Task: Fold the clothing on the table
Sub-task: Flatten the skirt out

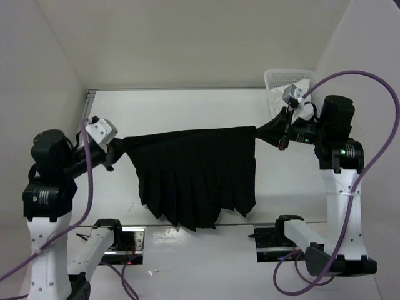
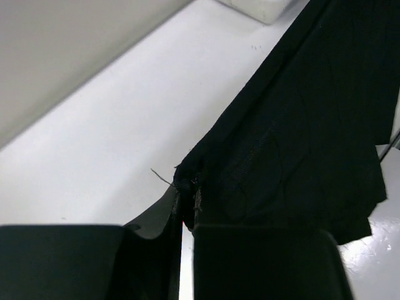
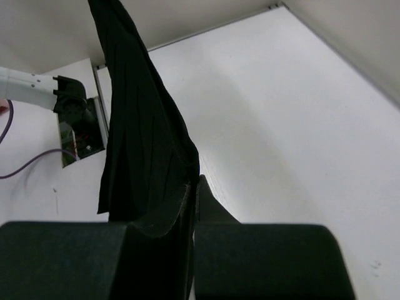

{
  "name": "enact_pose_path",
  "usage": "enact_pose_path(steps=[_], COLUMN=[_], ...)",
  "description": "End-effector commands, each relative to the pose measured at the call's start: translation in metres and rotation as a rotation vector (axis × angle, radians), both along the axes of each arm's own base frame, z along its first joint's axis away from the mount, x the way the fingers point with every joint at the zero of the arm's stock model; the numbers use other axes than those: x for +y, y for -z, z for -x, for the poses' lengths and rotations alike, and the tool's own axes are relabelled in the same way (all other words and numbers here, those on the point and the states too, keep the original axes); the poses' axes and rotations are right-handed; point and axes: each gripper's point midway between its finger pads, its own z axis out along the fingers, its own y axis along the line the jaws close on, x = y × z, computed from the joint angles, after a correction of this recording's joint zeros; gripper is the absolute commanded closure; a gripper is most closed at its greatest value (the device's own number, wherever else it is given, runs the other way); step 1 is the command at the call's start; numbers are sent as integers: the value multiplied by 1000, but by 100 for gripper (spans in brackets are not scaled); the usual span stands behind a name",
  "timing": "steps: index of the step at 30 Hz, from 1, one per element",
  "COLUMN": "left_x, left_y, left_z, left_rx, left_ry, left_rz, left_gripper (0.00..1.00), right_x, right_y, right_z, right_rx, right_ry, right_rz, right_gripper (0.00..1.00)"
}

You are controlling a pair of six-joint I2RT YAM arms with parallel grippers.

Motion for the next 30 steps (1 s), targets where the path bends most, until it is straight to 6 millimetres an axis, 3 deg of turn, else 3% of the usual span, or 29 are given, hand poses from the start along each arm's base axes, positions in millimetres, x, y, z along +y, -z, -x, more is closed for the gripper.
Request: enact_pose_path(steps=[1,3,6,8,11,12,13,14,16,17,18,19,20,21,23,24,25,26,27,29,30], left_x=[34,36,37,40,43,44,43,43,43,43,43,43,43,43,46,46,53,64,71,83,92], left_y=[34,48,84,98,140,141,147,165,169,188,195,193,212,217,221,221,220,218,216,211,211], left_z=[-49,-64,-102,-120,-156,-168,-176,-187,-206,-218,-224,-235,-244,-250,-271,-276,-282,-291,-296,-305,-305], left_rx=[103,155,276,313,425,421,436,485,495,540,566,565,612,627,633,631,627,621,618,603,603], left_ry=[-185,-198,-199,-211,-234,-248,-252,-255,-260,-259,-264,-269,-274,-278,-304,-311,-334,-383,-410,-456,-474], left_rz=[-50,-40,-42,-50,-57,-52,-52,-50,-41,-45,-38,-28,-23,-18,16,30,48,74,85,108,114], left_gripper=[100,100,100,100,100,100,100,100,100,100,100,100,98,94,69,59,37,27,19,9,8], right_x=[-34,-42,-46,-45,-42,-44,-42,-42,-41,-41,-43,-45,-50,-54,-59,-66,-70,-73,-81,-89,-93], right_y=[33,50,81,111,149,153,175,180,198,215,225,226,246,256,268,275,278,276,286,277,283], right_z=[-69,-88,-120,-142,-173,-182,-196,-207,-221,-236,-241,-254,-263,-267,-286,-292,-299,-307,-313,-328,-328], right_rx=[49,99,176,236,296,295,330,327,356,379,397,377,405,414,422,425,423,417,436,412,420], right_ry=[215,267,316,339,357,369,366,384,393,408,418,434,459,475,520,557,589,613,657,738,756], right_rz=[69,88,136,190,240,247,262,282,307,334,348,351,379,394,405,432,436,438,463,451,467], right_gripper=[100,100,100,100,100,100,100,100,100,100,100,100,100,100,99,85,76,68,53,45,43])
